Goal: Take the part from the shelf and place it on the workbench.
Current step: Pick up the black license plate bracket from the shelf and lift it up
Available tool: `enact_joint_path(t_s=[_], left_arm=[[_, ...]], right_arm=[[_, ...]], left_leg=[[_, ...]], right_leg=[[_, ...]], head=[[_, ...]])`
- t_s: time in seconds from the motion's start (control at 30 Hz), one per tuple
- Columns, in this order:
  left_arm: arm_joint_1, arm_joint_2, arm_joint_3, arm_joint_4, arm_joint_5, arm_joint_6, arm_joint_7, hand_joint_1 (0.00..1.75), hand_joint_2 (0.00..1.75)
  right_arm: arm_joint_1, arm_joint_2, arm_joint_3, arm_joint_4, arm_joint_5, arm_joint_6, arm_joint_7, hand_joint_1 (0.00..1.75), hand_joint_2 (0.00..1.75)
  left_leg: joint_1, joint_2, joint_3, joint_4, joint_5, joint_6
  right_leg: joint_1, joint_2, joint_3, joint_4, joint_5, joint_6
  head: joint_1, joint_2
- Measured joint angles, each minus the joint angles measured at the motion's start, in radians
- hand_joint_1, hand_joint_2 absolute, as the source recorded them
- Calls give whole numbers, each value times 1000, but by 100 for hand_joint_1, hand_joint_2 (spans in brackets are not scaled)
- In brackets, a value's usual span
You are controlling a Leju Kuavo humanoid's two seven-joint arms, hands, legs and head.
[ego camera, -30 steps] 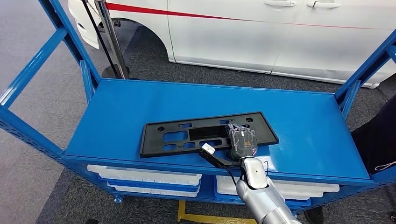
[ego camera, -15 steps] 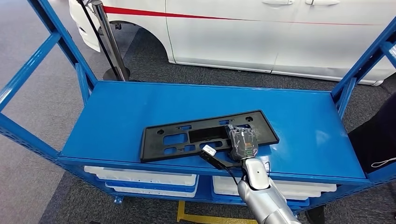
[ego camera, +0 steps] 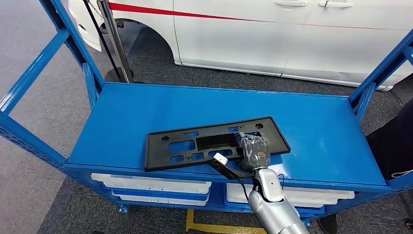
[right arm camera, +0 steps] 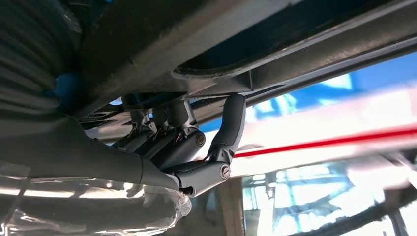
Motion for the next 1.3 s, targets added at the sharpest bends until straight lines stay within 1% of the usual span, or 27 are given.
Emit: enact_joint_path(t_s=[0.03, 0.1, 0.17, 0.23, 0.27, 0.3, 0.37, 0.4, 0.43, 0.47, 0.5, 0.57, 0.6, 0.67, 0.77, 0.8, 0.83, 0.9, 0.93, 0.97, 1.0, 1.07, 1.1, 1.13, 1.17, 1.23, 1.3], left_arm=[[0, -2, 4, 0, 3, 1, 0, 0, 0], [-1, -8, 13, 0, 10, 6, 0, 0, 0], [0, -13, 23, 0, 18, 10, -1, 0, 0], [3, -18, 35, 0, 24, 14, -2, 0, 0], [6, -20, 40, 0, 28, 15, -3, 0, 0], [9, -22, 46, 0, 31, 17, -3, 0, 0], [12, -26, 58, 0, 37, 21, -4, 0, 0], [14, -27, 64, 0, 39, 23, -4, 0, 0], [16, -29, 69, 0, 42, 24, -3, 0, 0], [18, -32, 74, 0, 44, 24, -3, 0, 0], [19, -34, 79, 0, 46, 24, -3, 0, 0], [20, -37, 86, 0, 51, 24, -4, 0, 0], [19, -39, 90, 0, 52, 24, -4, 0, 0], [19, -43, 98, 0, 54, 22, -6, 0, 0], [23, -50, 106, 0, 54, 11, -7, 0, 0], [24, -53, 106, 0, 53, 8, -8, 0, 0], [24, -55, 107, 0, 52, 6, -8, 0, 0], [23, -59, 107, 0, 51, 5, -8, 0, 0], [24, -61, 107, 0, 51, 5, -8, 0, 0], [24, -62, 108, 0, 51, 5, -8, 0, 0], [24, -64, 108, 0, 51, 4, -8, 0, 0], [24, -67, 108, 0, 50, 4, -8, 0, 0], [23, -68, 108, 0, 50, 5, -8, 0, 0], [23, -68, 109, 0, 51, 5, -9, 0, 0], [22, -68, 110, 0, 52, 5, -10, 0, 0], [23, -71, 113, 0, 54, 4, -11, 0, 0], [24, -76, 115, 0, 53, 2, -10, 0, 0]], right_arm=[[16, 1, 0, -46, -63, 15, -34, 175, 175], [52, 6, 3, -160, -217, 62, -96, 175, 175], [99, 10, 8, -292, -394, 114, -142, 175, 175], [156, 11, 11, -435, -572, 156, -175, 175, 175], [183, 10, 12, -504, -648, 169, -189, 175, 175], [207, 9, 13, -569, -709, 179, -200, 175, 175], [250, 3, 13, -682, -782, 190, -221, 175, 175], [270, -3, 13, -730, -803, 193, -230, 175, 175], [291, -9, 13, -772, -820, 194, -239, 175, 175], [310, -14, 13, -808, -836, 195, -247, 175, 175], [327, -18, 12, -840, -849, 194, -254, 175, 175], [353, -26, 11, -892, -865, 192, -266, 175, 175], [363, -29, 10, -913, -873, 192, -272, 175, 175], [386, -34, 8, -948, -889, 192, -279, 175, 175], [416, -40, 4, -980, -912, 196, -280, 175, 175], [423, -41, 3, -987, -917, 197, -279, 175, 175], [429, -43, 2, -992, -920, 197, -279, 175, 175], [440, -47, -1, -997, -924, 197, -279, 175, 175], [446, -48, -4, -997, -926, 197, -279, 175, 175], [450, -50, -5, -998, -926, 197, -279, 175, 175], [454, -51, -7, -999, -927, 197, -279, 175, 175], [457, -53, -8, -1003, -933, 197, -277, 175, 175], [458, -53, -10, -1005, -942, 198, -276, 175, 175], [461, -53, -12, -1007, -952, 198, -275, 175, 175], [467, -53, -14, -1008, -964, 199, -274, 175, 175], [485, -53, -19, -1008, -986, 207, -277, 175, 175], [511, -53, -25, -1011, -1001, 222, -293, 175, 175]], left_leg=[[0, 0, 2, 0, -2, -2], [-3, -1, 4, 1, -6, -10], [-4, -1, 3, 1, -7, -21], [-1, -2, 1, 4, -12, -32], [0, -2, -7, 20, -26, -37], [1, -3, -23, 54, -50, -41], [2, -2, -81, 178, -114, -48], [2, -2, -110, 239, -136, -50], [2, -2, -127, 274, -140, -51], [2, -2, -127, 271, -123, -51], [2, -2, -110, 231, -91, -49], [-2, -2, -54, 106, -26, -39], [-5, -2, -32, 56, -11, -33], [-12, -2, -16, 20, -12, -24], [-6, -2, -10, 2, -6, -11], [-3, -1, -7, -4, -3, -5], [-1, 0, -5, -7, -2, -1], [-1, 0, -5, -8, -2, 3], [-1, 0, -4, -8, -2, 3], [0, -1, -3, -7, -3, 2], [1, -2, -1, -6, -5, 0], [4, -5, 2, 0, -13, -10], [3, -6, 2, 6, -18, -16], [2, -8, 1, 10, -21, -22], [0, -9, 0, 12, -23, -27], [1, -10, 0, 10, -24, -34], [3, -9, -11, 39, -48, -41]], right_leg=[[1, 0, 33, -72, 35, -6], [6, 0, 85, -180, 72, -15], [12, 0, 95, -204, 71, -19], [9, -3, 94, -210, 74, -27], [6, -5, 95, -214, 76, -33], [3, -7, 94, -217, 78, -39], [4, -10, 92, -217, 77, -46], [5, -10, 91, -216, 76, -48], [6, -10, 91, -214, 74, -49], [6, -10, 92, -212, 71, -49], [7, -9, 93, -209, 68, -48], [8, -7, 95, -202, 61, -44], [9, -6, 94, -199, 58, -40], [11, -6, 90, -196, 57, -31], [9, -6, 87, -187, 47, -16], [9, -5, 76, -159, 27, -11], [7, -5, 54, -111, -2, -6], [2, -5, -10, 21, -62, 2], [0, -5, -35, 68, -74, 4], [-3, -5, -43, 79, -65, 7], [-6, -5, -31, 50, -37, 8], [-11, -5, 31, -79, 33, 11], [-11, -3, 57, -135, 52, 9], [-10, -2, 72, -168, 59, 6], [-7, 0, 75, -177, 54, 1], [-6, 0, 74, -179, 55, -13], [-7, -2, 77, -184, 56, -27]], head=[[0, 0], [0, 0], [-1, 0], [-1, 0], [-1, 0], [-1, 0], [-2, 0], [-2, 0], [-2, 0], [-2, 0], [-2, 0], [-2, 0], [-2, 0], [-2, 0], [-1, 0], [-1, 0], [-1, 0], [0, 0], [0, 0], [0, 0], [0, 0], [0, 0], [-1, 0], [-1, 0], [-2, 0], [-2, 0], [-2, 0]])
